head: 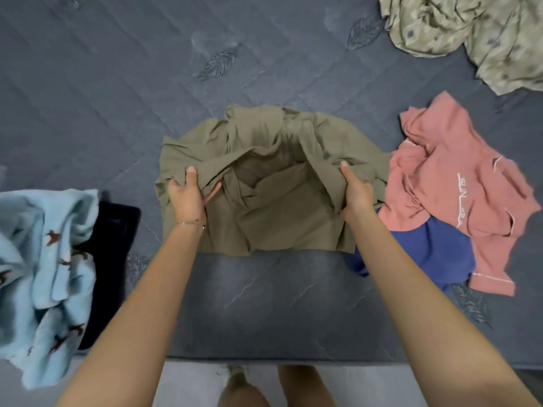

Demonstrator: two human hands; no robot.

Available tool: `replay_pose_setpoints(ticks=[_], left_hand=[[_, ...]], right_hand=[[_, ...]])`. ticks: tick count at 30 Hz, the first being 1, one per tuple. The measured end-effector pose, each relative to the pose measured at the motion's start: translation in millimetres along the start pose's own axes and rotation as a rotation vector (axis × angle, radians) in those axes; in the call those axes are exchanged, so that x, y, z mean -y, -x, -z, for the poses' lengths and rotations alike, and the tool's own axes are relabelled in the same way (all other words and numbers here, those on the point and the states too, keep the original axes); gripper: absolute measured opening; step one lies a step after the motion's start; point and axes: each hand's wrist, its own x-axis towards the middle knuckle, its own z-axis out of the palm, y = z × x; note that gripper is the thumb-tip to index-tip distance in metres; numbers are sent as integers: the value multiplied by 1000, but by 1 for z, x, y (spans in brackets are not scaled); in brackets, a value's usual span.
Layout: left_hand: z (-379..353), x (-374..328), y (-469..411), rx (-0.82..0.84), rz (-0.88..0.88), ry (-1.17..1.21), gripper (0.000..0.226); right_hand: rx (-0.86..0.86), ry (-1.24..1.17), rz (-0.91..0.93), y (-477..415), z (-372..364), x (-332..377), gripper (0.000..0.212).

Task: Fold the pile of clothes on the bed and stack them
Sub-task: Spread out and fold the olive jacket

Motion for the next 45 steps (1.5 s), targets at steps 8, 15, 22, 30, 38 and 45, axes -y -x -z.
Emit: replay_pose_setpoints(ticks=[8, 15, 22, 30, 38, 45], left_hand=[[-40, -15, -57, -3, -7, 57, 37], [-56, -6, -109, 117, 51, -84, 18], [-35, 29, -125, 462, -410, -1095, 70], [-49, 44, -144, 543, -845, -1432, 41], [-75, 21, -173, 299, -728, -1046, 22], [-87, 12, -195, 251, -835, -1281, 47]], right_hand=[[-86, 6, 70, -52, -49, 43, 79], [54, 32, 27, -77, -79, 43, 58], [152, 491, 302, -81, -72, 11, 66], [142, 1209, 644, -88, -56, 2, 76], [6, 1116, 922, -82, -97, -13, 23], [245, 1371, 796, -90, -120, -24, 56]])
